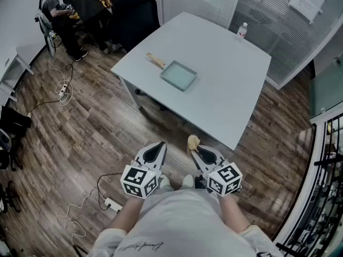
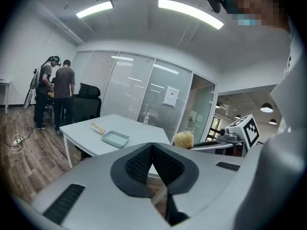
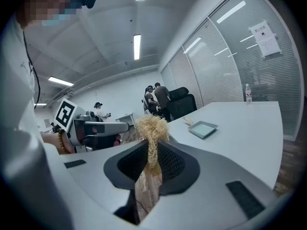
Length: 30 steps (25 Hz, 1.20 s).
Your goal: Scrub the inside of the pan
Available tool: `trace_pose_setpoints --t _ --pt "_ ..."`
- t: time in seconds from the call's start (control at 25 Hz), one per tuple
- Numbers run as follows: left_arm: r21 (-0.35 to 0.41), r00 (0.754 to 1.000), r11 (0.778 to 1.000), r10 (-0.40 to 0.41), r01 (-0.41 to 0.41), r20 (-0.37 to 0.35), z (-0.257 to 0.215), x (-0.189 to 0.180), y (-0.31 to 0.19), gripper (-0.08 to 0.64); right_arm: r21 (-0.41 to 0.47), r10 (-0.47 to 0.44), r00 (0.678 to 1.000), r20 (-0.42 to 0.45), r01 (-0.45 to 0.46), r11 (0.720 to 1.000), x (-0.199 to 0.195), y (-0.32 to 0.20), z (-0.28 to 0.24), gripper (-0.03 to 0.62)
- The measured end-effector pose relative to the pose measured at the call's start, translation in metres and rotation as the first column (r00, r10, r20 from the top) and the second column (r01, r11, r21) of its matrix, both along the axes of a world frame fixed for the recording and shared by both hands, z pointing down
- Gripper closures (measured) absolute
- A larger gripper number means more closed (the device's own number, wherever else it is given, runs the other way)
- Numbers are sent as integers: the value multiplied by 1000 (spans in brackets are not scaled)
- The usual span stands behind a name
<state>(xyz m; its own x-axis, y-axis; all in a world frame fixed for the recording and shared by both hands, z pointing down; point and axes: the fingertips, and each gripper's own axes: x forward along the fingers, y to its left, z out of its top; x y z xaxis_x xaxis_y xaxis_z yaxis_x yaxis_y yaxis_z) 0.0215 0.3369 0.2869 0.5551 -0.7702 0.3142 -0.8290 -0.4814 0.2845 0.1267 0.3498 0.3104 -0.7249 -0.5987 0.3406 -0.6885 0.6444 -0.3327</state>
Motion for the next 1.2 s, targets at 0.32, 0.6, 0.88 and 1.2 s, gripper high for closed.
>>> trace_pose_setpoints --t 0.32,0.6,0.88,1.2 --pt "2 1000 1000 6 -6 0 -1 -9 4 549 3 2 1000 -11 -2 1000 -10 3 -2 518" --pt "3 1000 1000 15 -15 4 2 -18 0 549 27 9 1000 -27 -8 1000 -21 -2 -4 515" --pt "16 1000 1000 26 -26 13 2 -44 -2 549 33 31 998 -49 -30 999 -42 -6 -1 515" --pt "20 1000 999 26 -26 2 3 -64 -9 549 43 35 997 -64 -32 999 -62 -13 -4 515"
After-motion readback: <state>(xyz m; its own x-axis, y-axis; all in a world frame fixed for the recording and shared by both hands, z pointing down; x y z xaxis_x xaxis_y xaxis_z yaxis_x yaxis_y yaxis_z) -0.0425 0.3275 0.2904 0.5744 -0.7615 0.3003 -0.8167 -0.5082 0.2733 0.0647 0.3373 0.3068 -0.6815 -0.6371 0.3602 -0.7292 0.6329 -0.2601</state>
